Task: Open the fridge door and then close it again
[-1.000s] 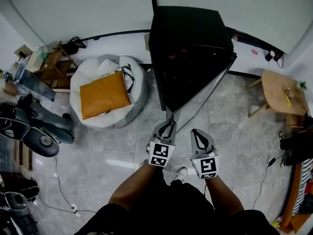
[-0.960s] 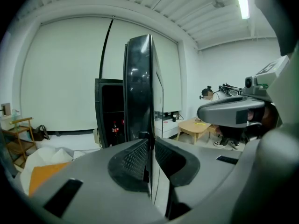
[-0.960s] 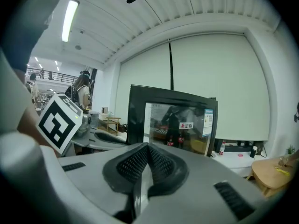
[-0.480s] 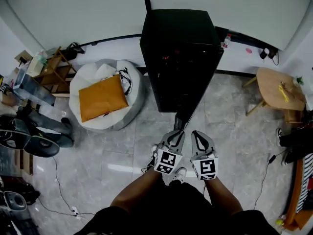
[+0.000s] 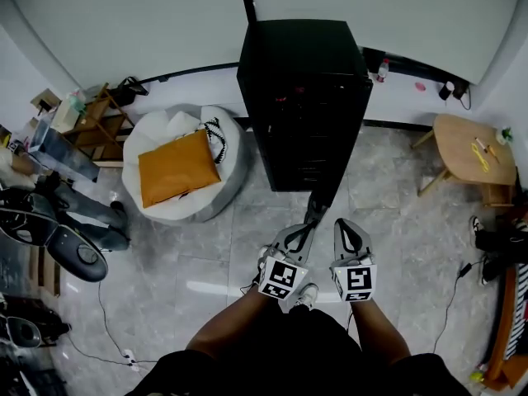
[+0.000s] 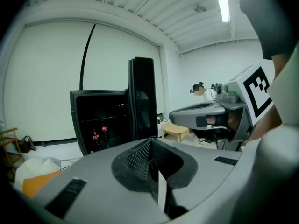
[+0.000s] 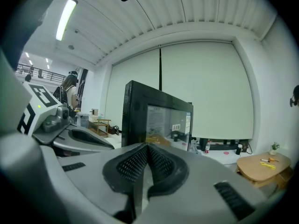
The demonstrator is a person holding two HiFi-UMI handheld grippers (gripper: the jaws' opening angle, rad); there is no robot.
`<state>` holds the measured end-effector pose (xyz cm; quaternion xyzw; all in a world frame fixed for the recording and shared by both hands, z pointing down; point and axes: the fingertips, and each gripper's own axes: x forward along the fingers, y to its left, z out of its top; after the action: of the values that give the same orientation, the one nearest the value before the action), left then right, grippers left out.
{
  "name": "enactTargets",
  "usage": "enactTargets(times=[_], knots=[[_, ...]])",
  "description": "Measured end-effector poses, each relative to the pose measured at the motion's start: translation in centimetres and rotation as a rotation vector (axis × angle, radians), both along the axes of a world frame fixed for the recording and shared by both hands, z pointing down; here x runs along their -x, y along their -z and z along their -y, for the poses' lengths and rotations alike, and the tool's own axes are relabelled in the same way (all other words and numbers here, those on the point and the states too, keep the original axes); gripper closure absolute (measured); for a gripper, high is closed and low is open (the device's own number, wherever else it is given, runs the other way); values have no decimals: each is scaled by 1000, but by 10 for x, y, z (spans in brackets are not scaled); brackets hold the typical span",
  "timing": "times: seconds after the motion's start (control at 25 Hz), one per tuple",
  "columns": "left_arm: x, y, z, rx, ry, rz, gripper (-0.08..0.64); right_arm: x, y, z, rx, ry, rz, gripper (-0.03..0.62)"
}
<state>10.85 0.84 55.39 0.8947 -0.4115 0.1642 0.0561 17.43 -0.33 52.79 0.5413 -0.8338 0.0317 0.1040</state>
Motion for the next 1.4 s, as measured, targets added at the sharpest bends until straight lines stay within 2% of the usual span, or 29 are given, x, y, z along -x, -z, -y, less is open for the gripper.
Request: enactTargets(times=[0.32, 0.52, 0.76, 1.12, 1.4], knots=[[37, 24, 12, -33, 127, -38, 540, -3, 9, 2, -26, 11, 17, 575], [59, 27, 16, -36, 164, -28, 540, 6, 7, -4, -18, 36, 16, 574], [80, 28, 19, -42, 223, -27, 538, 4, 3, -1, 1, 16, 36, 575], [106, 22, 26, -17, 264, -36, 538, 20, 7, 6, -5, 46, 18, 574], [115, 19, 50, -6, 275, -33, 538, 29, 7, 15, 10, 79, 19, 575]])
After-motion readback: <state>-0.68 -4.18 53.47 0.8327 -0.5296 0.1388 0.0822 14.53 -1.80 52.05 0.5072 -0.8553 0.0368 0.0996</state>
